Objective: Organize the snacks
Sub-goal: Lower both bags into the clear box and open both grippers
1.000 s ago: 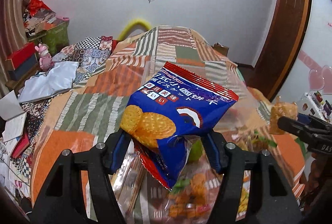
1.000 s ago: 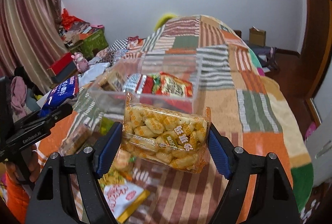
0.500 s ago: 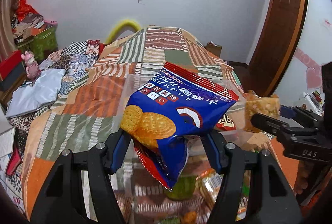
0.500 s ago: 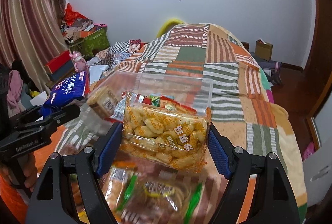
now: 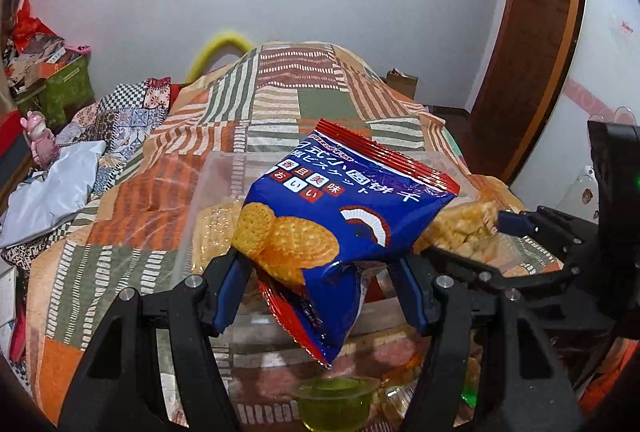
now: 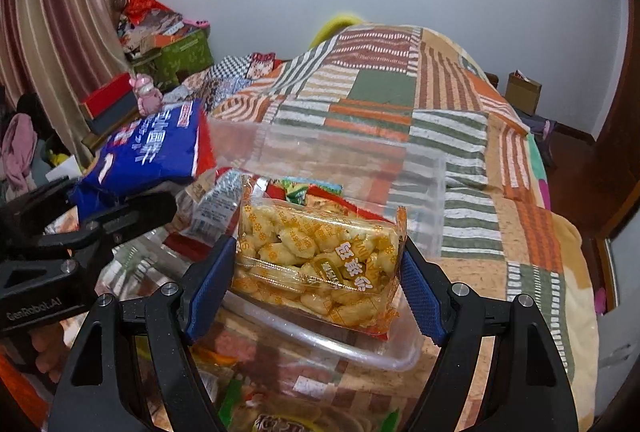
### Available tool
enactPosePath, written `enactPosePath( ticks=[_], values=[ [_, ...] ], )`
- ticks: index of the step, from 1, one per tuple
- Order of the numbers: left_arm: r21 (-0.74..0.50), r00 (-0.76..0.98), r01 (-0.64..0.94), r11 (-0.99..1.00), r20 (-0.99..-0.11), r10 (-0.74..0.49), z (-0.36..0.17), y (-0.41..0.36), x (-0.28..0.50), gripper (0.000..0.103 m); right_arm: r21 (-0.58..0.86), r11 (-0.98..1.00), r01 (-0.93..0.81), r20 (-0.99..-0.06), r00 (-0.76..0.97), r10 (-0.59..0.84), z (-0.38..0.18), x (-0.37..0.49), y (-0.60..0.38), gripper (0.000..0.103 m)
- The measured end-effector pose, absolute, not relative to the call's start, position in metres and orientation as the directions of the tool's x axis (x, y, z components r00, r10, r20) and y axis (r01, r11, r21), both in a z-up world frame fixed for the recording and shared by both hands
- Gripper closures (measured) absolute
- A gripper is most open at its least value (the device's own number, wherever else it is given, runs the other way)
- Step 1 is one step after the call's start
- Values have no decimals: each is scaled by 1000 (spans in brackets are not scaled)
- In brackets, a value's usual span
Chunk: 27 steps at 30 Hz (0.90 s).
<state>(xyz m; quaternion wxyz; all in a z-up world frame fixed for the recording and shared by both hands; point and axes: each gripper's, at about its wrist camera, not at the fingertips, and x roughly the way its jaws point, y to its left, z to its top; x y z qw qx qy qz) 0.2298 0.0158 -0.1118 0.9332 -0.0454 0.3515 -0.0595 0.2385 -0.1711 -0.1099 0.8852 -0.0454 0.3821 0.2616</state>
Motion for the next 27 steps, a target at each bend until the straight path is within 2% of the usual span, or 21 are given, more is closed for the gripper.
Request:
enactPosePath(
  ticks=[4, 12, 16, 27],
  values=[
    [-129, 730, 78, 989, -668, -145, -119, 15, 238, 38, 119, 852, -510, -718, 548, 428, -113, 240, -168, 26],
    [-218, 680, 76, 973, -702, -210, -126, 24, 247, 36, 129, 852, -507, -731, 532, 428, -111, 240, -169, 26],
    [-208, 678, 77, 975, -706, -204, -124, 22, 244, 34, 123, 853, -507, -726, 540, 426, -108, 236, -171, 23],
    [-167, 726, 67, 984, -668, -162, -96, 22, 214, 27, 131, 860, -493, -704, 565, 431, -93, 219, -188, 22]
  ],
)
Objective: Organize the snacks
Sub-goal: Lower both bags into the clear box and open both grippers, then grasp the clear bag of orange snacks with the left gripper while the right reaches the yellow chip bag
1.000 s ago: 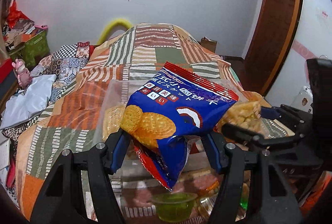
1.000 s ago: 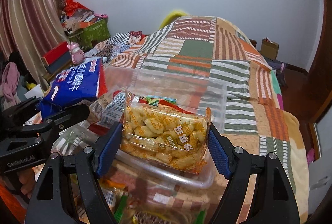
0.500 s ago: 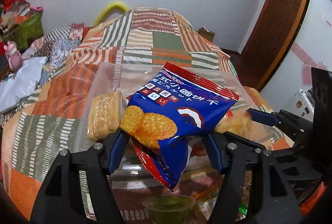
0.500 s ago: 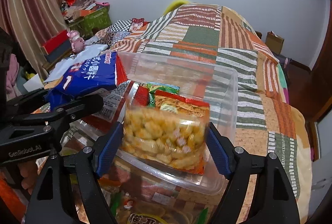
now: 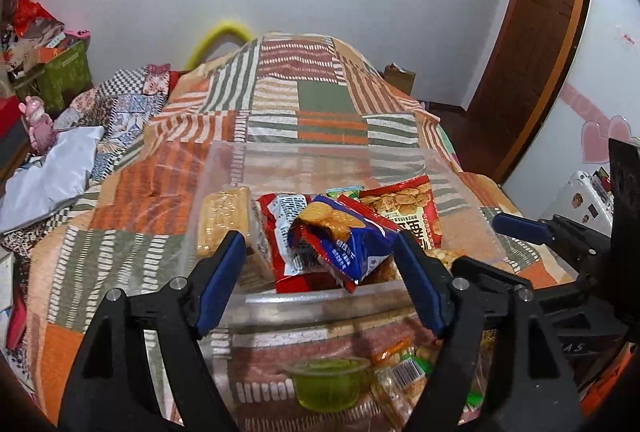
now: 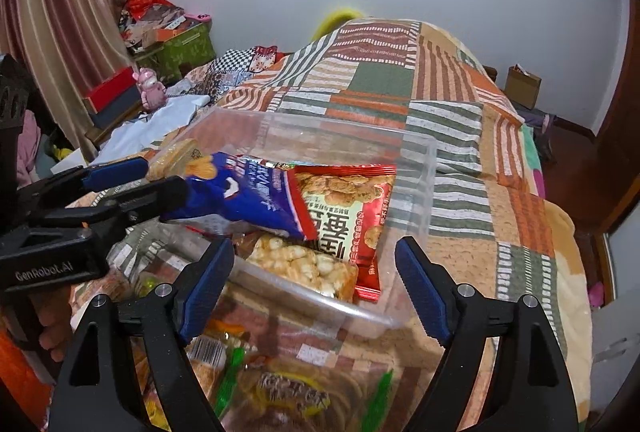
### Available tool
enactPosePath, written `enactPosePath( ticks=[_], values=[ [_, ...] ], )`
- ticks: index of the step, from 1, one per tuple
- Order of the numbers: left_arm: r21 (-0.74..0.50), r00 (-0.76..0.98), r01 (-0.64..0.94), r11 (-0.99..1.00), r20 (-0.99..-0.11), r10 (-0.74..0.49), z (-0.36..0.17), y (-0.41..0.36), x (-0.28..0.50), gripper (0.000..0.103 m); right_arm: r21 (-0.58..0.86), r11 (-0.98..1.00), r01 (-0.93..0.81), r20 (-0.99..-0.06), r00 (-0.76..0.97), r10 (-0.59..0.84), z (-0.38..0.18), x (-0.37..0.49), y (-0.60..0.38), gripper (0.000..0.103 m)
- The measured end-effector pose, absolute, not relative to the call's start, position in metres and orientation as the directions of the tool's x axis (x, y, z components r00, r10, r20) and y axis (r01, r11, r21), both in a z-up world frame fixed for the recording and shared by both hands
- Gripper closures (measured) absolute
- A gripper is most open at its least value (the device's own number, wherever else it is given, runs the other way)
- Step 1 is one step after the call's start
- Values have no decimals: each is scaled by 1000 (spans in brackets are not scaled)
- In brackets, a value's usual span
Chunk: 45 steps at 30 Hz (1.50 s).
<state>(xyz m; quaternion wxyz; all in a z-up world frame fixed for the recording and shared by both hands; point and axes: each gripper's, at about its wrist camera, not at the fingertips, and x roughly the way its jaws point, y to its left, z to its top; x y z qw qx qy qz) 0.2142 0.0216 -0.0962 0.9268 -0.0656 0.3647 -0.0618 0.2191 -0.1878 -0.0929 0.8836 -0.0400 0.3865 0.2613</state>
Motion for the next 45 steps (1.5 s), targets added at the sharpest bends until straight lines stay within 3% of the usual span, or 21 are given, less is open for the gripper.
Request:
enactPosePath(
  ticks=[11, 33, 38, 40, 42, 45],
  values=[
    [-108, 721, 26, 994, -687, -94, -97, 26, 174, 22, 147, 877, -457, -685, 593, 424, -82, 191, -213, 19],
    [-160, 512, 18, 987, -847, -146, -185, 17, 101, 15, 203, 856, -476, -716, 524, 461, -105, 128, -217, 19],
    [-161, 532, -6, 987, -836, -134, -193, 15, 100, 15, 219, 851, -478, -728, 500, 469, -112, 120, -217, 19],
    [-160, 547, -13, 987, -827, -127, -192, 15, 97, 21, 227, 846, -482, -735, 486, 474, -115, 118, -215, 19],
    [-150, 559, -21, 988, -822, -112, -190, 16, 94, 36, 236, 838, -491, -741, 468, 483, -118, 113, -213, 19],
    [-160, 561, -30, 987, -820, -115, -189, 21, 88, 41, 254, 820, -513, -749, 432, 503, -124, 105, -208, 19]
  ],
)
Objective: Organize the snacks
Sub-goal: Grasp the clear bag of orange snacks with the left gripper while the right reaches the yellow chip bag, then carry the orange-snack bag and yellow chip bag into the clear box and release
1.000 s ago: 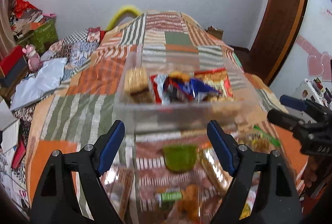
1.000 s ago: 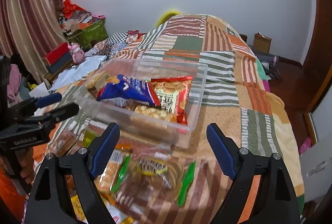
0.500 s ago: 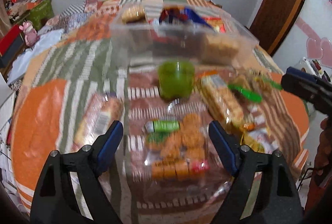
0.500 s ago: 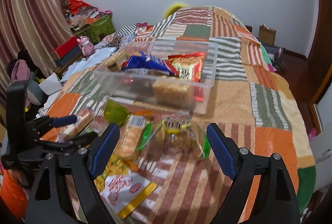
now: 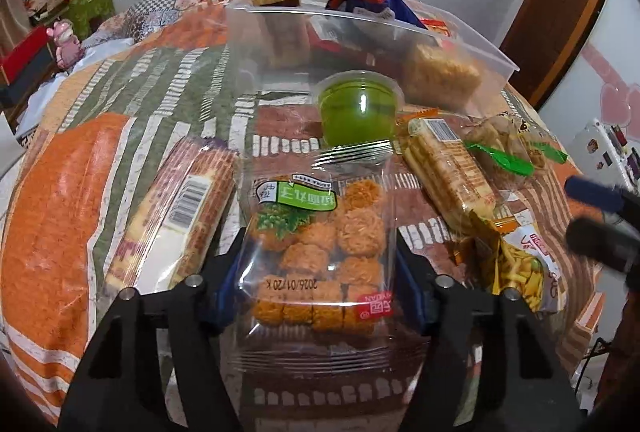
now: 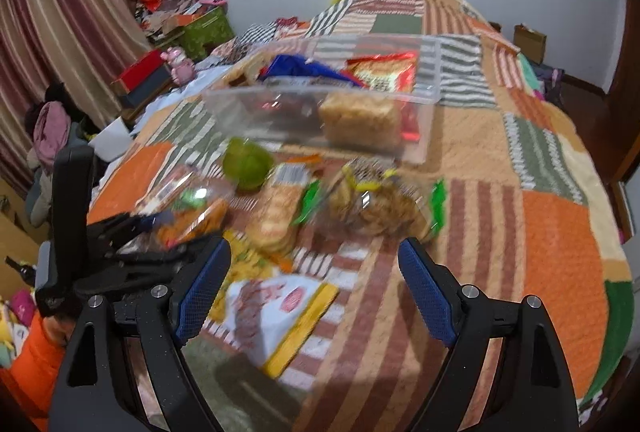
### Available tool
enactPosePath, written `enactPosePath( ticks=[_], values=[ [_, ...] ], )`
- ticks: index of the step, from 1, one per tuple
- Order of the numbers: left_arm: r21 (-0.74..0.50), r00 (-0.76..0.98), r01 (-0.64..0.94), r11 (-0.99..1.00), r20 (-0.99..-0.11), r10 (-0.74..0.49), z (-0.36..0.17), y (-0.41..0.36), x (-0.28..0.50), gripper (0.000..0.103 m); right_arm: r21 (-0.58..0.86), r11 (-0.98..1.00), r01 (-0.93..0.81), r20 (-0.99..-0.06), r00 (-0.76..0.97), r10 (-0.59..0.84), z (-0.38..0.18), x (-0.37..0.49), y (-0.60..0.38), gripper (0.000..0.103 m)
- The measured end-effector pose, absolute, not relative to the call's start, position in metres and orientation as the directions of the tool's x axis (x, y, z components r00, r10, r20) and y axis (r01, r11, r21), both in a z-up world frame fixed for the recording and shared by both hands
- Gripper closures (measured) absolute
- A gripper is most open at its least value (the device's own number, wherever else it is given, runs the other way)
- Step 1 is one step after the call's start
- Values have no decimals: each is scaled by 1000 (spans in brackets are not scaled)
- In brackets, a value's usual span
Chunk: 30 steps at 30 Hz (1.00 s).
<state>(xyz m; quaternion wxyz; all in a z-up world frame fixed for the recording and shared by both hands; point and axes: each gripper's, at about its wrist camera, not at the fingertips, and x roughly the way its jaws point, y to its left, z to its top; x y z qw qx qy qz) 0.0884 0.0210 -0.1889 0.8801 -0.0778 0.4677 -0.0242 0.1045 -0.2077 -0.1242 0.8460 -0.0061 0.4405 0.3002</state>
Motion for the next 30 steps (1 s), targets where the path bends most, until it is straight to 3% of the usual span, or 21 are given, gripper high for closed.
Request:
enactPosePath(
  ticks=[10, 24, 26, 28, 29, 30],
  values=[
    [-174, 573, -72, 982, -813, -103, -178, 38, 66, 42, 248, 763, -596, -786, 336, 518, -144, 86, -179, 19],
    [-180, 586, -67, 981, -803, -107, -171, 38, 57, 42, 141, 746, -651, -815, 352, 461, -151, 92, -156, 17],
    [-182, 589, -66, 981, -801, -109, -170, 38, 56, 42, 139, 753, -643, -814, 359, 457, -154, 96, -155, 20],
    [-179, 593, -66, 982, -798, -106, -168, 39, 56, 42, 142, 768, -624, -808, 376, 454, -155, 101, -156, 36],
    [-178, 595, -67, 982, -797, -104, -167, 39, 56, 42, 145, 772, -619, -805, 379, 456, -155, 103, -156, 38],
    [-178, 596, -67, 982, -796, -103, -166, 39, 56, 42, 146, 775, -615, -803, 385, 456, -155, 104, -157, 48]
  ],
)
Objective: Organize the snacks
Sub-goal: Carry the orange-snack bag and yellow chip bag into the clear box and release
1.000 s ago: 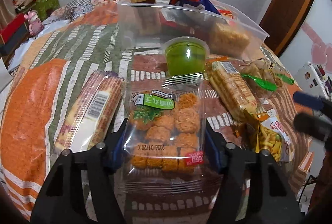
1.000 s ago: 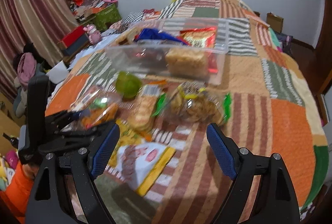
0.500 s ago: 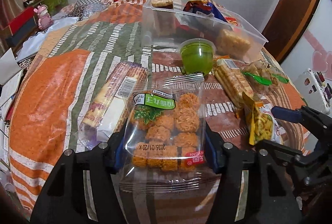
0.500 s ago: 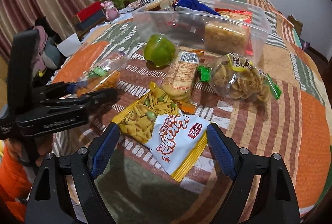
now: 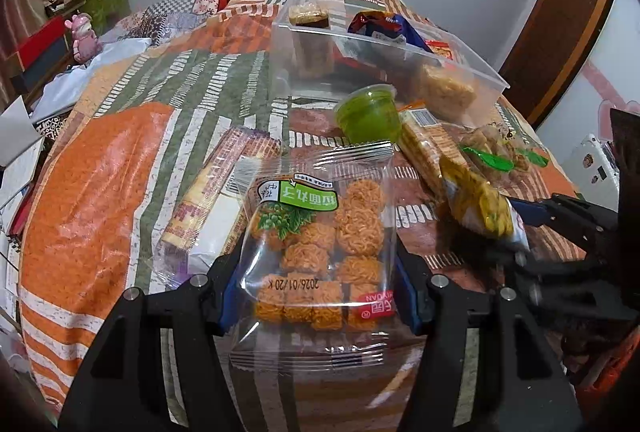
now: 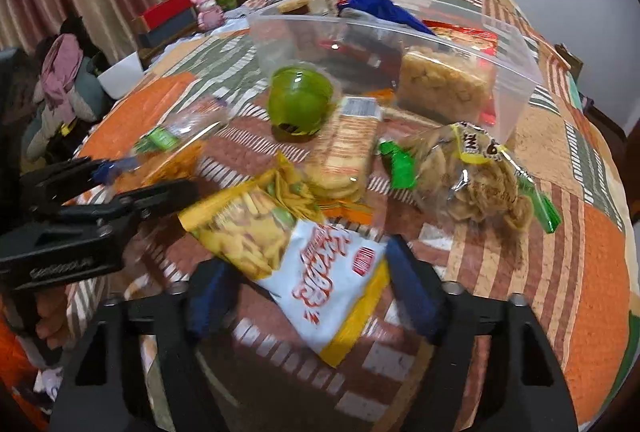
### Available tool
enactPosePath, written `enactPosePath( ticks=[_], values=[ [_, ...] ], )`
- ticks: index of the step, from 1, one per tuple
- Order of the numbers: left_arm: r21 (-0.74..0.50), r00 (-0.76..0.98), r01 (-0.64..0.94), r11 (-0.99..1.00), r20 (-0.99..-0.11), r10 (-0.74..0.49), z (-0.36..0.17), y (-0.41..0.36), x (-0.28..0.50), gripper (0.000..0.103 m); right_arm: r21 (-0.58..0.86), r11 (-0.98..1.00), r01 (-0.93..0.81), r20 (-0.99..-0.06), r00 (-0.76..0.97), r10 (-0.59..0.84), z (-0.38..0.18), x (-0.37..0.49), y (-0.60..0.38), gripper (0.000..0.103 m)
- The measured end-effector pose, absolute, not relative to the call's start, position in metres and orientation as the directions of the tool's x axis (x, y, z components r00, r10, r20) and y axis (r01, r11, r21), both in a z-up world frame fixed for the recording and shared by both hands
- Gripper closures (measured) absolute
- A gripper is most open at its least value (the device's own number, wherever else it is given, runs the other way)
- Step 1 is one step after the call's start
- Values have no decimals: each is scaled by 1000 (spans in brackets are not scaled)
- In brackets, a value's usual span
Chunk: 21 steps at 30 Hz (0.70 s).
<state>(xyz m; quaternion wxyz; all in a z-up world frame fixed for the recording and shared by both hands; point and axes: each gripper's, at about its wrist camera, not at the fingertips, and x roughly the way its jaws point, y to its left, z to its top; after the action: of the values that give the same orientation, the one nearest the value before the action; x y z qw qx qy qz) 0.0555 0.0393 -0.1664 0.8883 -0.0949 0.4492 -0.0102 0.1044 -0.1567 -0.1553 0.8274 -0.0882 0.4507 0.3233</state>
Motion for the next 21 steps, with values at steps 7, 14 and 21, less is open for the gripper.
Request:
enactPosePath(
  ticks=[7, 14, 21],
  values=[
    [-177, 625, -58, 983, -774, -103, -153, 40, 57, 42, 179, 773, -609, -766, 406, 498, -143, 105, -166, 74],
    [-169, 671, -33, 985, -734, -103, -132, 35, 63, 42, 201, 773, -602, -727, 437, 529, -120, 107, -178, 78],
    [-170, 714, -17, 985, -692, -108, -109, 33, 82, 42, 199, 783, -589, -680, 492, 543, -95, 118, -187, 79]
  ],
)
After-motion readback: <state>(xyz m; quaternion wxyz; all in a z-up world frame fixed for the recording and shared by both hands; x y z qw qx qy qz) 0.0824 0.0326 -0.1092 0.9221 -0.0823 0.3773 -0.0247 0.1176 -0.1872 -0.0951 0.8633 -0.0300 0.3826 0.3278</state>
